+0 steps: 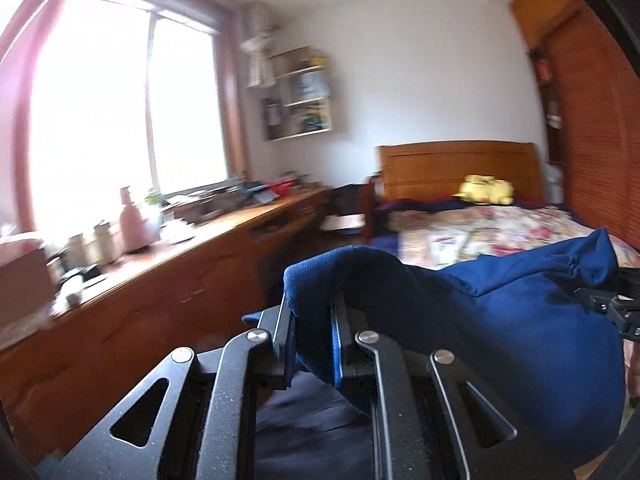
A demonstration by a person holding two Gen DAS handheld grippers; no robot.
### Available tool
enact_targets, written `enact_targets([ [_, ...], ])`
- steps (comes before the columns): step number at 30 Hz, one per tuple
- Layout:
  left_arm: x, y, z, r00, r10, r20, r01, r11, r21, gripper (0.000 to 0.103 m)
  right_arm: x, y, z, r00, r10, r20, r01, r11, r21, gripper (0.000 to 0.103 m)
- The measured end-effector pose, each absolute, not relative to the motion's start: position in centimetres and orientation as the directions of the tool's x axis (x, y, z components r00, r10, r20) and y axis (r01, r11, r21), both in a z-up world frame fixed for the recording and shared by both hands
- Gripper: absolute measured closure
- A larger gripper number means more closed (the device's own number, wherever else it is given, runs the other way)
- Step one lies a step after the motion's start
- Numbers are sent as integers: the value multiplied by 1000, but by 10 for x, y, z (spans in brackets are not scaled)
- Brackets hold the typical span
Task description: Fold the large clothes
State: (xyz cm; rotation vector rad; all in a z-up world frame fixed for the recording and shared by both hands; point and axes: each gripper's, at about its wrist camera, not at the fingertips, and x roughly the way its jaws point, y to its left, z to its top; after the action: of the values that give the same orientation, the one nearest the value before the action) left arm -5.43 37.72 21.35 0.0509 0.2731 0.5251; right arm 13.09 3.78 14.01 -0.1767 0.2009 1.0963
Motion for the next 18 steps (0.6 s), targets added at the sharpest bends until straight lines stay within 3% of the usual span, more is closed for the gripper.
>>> enact_targets([
  [3, -69, 410, 181, 766, 566, -305, -556, 821, 128, 89, 149, 92, 115, 386, 877, -287, -919, 394, -32, 75],
  [6, -70, 443, 127, 684, 588, -432, -592, 793, 143, 88, 189, 141, 67, 319, 849, -422, -934, 357, 11, 71],
  [8, -71, 451, 99, 660, 590, -465, -607, 783, 133, 88, 206, 160, 42, 361, 798, -483, -916, 401, -22, 66],
  [10, -76, 454, 86, 659, 589, -468, -614, 781, 117, 86, 227, 163, 25, 353, 786, -507, -905, 424, 26, 60],
  [12, -81, 452, 82, 674, 581, -457, -611, 786, 97, 84, 248, 161, 25, 351, 789, -504, -893, 444, 72, 43],
  [14, -84, 449, 81, 683, 579, -446, -610, 787, 90, 79, 258, 150, 30, 377, 787, -488, -884, 463, 65, 34],
  [18, -93, 430, 97, 719, 571, -397, -598, 799, 66, 56, 250, 127, 38, 412, 779, -472, -878, 478, 22, 30],
])
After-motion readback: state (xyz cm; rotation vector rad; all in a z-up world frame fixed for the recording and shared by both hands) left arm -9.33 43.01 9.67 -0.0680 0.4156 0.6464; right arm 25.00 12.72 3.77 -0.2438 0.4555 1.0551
